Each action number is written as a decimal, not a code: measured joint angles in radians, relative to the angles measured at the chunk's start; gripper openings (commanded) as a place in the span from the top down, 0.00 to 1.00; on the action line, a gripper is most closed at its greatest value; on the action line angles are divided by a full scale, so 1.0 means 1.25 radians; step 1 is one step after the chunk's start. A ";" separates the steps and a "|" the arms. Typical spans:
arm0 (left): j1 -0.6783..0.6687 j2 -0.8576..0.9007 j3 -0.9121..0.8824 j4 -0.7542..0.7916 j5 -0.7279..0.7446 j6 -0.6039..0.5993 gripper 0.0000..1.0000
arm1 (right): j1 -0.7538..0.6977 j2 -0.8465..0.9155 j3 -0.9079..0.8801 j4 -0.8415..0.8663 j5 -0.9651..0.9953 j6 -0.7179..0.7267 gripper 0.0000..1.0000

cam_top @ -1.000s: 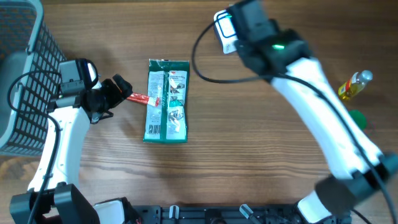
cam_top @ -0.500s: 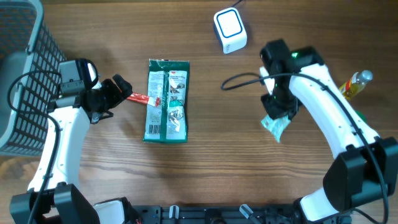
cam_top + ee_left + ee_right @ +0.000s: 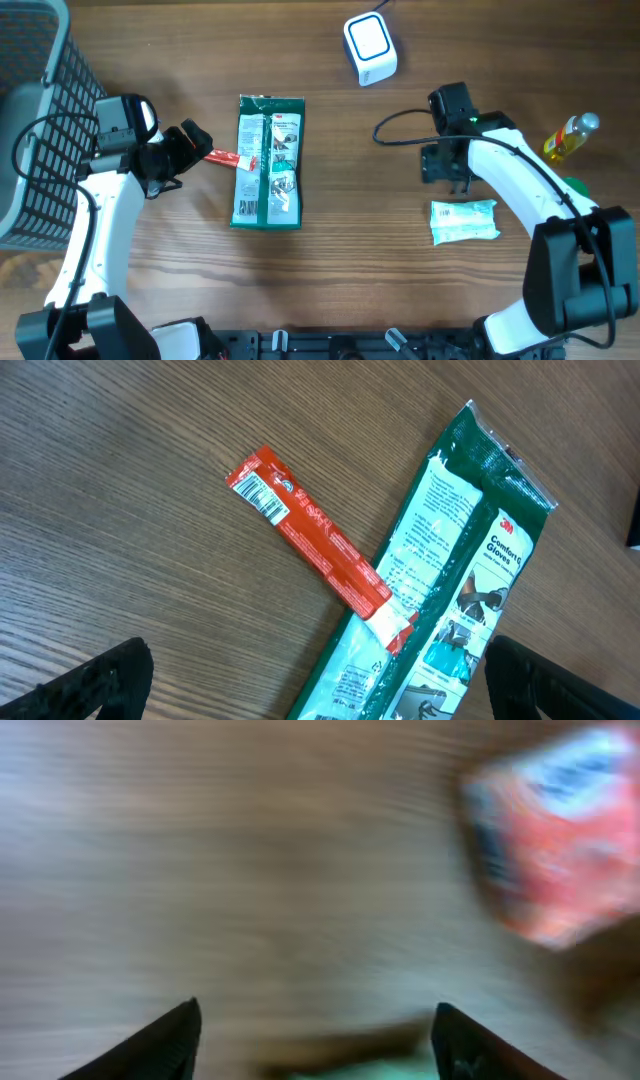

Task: Scan the item barcode
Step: 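Carry the pouch right and release it on the table, then move the right gripper left to the green glove packet and grasp it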

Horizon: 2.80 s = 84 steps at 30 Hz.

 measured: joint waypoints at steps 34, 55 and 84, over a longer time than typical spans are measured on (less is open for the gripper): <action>0.000 0.000 0.000 0.000 0.000 0.000 0.00 | 0.140 0.000 -0.112 -0.233 -0.202 0.313 0.85; 0.000 0.000 0.000 0.000 0.000 0.000 0.00 | 0.008 -0.004 -0.161 -0.022 0.015 0.368 0.65; 0.000 0.000 0.000 0.000 0.000 0.000 0.00 | 0.517 0.210 -0.016 0.649 -0.068 0.349 0.57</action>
